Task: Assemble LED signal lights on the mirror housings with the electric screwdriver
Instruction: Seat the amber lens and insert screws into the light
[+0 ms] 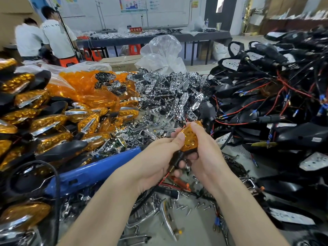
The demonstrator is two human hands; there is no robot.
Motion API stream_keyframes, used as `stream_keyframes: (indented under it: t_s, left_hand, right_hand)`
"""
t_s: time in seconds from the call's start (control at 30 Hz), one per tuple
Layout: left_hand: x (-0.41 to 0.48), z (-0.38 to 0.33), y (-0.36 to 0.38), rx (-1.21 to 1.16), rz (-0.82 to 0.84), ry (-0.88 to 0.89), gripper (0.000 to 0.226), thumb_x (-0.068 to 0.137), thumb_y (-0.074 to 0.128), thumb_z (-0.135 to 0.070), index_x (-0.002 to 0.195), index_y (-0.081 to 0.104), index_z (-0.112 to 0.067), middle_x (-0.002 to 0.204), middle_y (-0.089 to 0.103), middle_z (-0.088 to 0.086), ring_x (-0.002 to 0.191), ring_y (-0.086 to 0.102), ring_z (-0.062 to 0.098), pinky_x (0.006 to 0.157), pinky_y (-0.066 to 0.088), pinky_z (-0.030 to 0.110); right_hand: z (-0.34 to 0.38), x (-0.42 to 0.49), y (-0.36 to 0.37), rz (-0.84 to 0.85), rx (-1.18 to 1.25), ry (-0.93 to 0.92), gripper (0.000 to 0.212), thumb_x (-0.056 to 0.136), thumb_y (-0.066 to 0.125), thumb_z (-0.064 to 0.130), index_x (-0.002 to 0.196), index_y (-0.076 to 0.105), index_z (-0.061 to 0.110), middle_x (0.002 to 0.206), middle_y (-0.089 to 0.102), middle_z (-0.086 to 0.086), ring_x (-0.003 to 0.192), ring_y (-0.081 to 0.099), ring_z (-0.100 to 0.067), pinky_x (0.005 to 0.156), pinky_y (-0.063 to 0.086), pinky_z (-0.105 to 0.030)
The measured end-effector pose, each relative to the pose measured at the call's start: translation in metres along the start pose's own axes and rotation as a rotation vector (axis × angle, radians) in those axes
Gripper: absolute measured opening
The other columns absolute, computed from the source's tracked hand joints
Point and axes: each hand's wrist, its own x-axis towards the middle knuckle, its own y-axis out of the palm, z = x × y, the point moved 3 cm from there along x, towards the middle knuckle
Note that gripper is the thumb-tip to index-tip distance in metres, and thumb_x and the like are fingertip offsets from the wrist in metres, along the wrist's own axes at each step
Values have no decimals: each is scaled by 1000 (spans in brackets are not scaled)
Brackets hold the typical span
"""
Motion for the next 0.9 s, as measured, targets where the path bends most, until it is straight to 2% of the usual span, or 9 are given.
stream_keyframes:
  t_s: [0.17, 0.23, 0.37, 0.43, 0.53, 0.6, 0.8, 0.87, 0.9]
  left_hand:
    - [0, 1, 2, -6, -18, 5, 46, 105, 42, -36, 120, 57, 5, 82, 63, 8, 57, 46, 12, 44, 36, 22]
    - [1, 1, 3, 5, -28, 12, 47, 105, 42, -37, 120, 57, 5, 80, 62, 6, 57, 46, 12, 45, 36, 22]
    - [1, 2, 4, 15, -49, 18, 50, 106, 41, -36, 123, 54, 9, 77, 62, 4, 57, 46, 12, 46, 36, 24]
    - [1, 3, 4, 17, -58, 21, 44, 106, 41, -35, 118, 56, 4, 76, 60, 4, 56, 46, 12, 46, 37, 24]
    - [1, 4, 4, 22, -69, 25, 37, 106, 41, -34, 109, 57, -1, 78, 57, 7, 56, 45, 12, 47, 37, 25]
    - [2, 5, 3, 30, -92, 40, 35, 107, 41, -33, 105, 58, -2, 77, 57, 6, 55, 46, 12, 47, 37, 25]
    - [3, 2, -1, 54, -84, 105, 31, 106, 43, -32, 102, 62, -8, 78, 60, 4, 55, 51, 11, 46, 42, 24]
    - [2, 0, -2, 107, -89, 144, 26, 105, 45, -33, 107, 64, -15, 83, 64, 3, 60, 56, 12, 50, 46, 24]
    - [4, 0, -2, 141, -82, 170, 23, 104, 46, -33, 111, 64, -19, 90, 68, 3, 67, 62, 14, 56, 51, 26]
  right_hand:
    - [-2, 2, -1, -15, -31, 11, 27, 104, 54, 42, 109, 68, 20, 113, 76, -11, 63, 60, -23, 49, 40, -32]
    - [-2, 2, -2, -16, -41, -10, 27, 104, 52, 40, 110, 66, 18, 114, 76, -13, 61, 56, -23, 50, 37, -33]
    - [-4, 4, -3, -24, -64, -55, 24, 104, 53, 41, 111, 66, 22, 111, 77, -10, 78, 58, -26, 62, 35, -38]
    - [-6, 5, -3, -22, -67, -59, 24, 104, 53, 43, 110, 66, 22, 111, 75, -13, 74, 57, -27, 60, 39, -35]
    - [-9, 5, -4, -8, -67, -60, 26, 104, 54, 43, 107, 62, 19, 106, 73, -18, 60, 56, -27, 44, 45, -30]
    - [-8, 4, -3, -2, -85, -84, 21, 104, 55, 42, 104, 60, 21, 101, 74, -15, 59, 57, -28, 39, 46, -29]
    - [1, 1, 3, 3, -75, -154, 18, 103, 57, 41, 89, 66, 35, 90, 75, -1, 65, 64, -16, 42, 46, -27]
    - [4, 0, 3, 12, -36, -148, 13, 100, 60, 44, 96, 70, 36, 91, 77, 2, 70, 66, -15, 47, 49, -26]
    - [5, -1, 4, 22, 4, -144, 17, 96, 62, 47, 102, 71, 34, 94, 77, 2, 74, 68, -15, 49, 50, -25]
